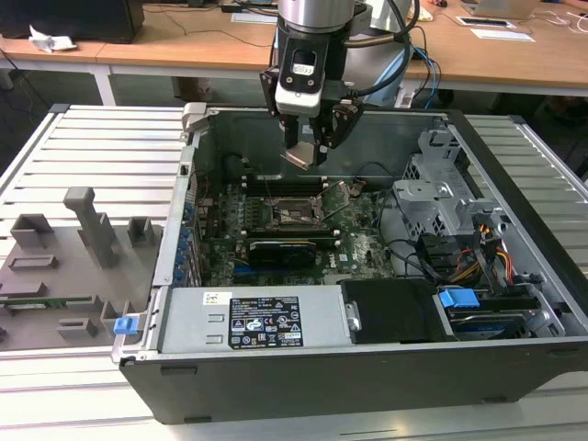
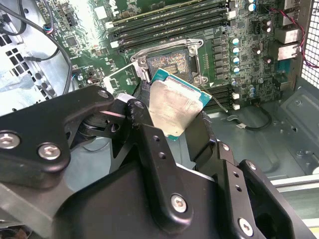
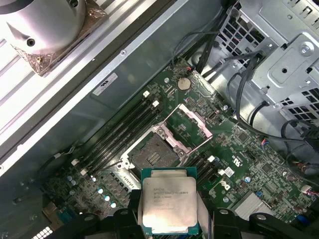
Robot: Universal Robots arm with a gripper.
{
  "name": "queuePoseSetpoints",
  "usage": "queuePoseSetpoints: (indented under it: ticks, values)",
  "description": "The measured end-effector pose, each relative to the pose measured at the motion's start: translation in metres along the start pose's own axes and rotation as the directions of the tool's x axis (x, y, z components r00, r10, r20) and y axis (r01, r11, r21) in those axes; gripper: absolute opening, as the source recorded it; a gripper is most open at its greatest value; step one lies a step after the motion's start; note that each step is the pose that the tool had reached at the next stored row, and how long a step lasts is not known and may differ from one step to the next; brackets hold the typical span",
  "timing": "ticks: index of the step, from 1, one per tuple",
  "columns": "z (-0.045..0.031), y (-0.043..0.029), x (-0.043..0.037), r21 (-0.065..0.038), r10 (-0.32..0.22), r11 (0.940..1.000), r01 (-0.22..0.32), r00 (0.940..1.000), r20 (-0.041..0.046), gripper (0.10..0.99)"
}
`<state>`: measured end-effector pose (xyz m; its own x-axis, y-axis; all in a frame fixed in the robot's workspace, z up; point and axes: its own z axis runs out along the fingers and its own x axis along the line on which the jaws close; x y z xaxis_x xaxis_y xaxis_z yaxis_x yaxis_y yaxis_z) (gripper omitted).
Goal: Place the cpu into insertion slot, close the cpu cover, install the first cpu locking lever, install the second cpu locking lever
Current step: 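Place the cpu into insertion slot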
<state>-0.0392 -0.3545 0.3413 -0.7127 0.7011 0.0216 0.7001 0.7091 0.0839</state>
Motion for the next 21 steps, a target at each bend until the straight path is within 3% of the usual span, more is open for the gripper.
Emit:
queuePoseSetpoints:
  ticks: [21]
  values:
    - [0.0036, -0.0002, 0.0000, 0.000, 0.035, 0.9994, -0.035, 0.9994, 0.0020, 0.525]
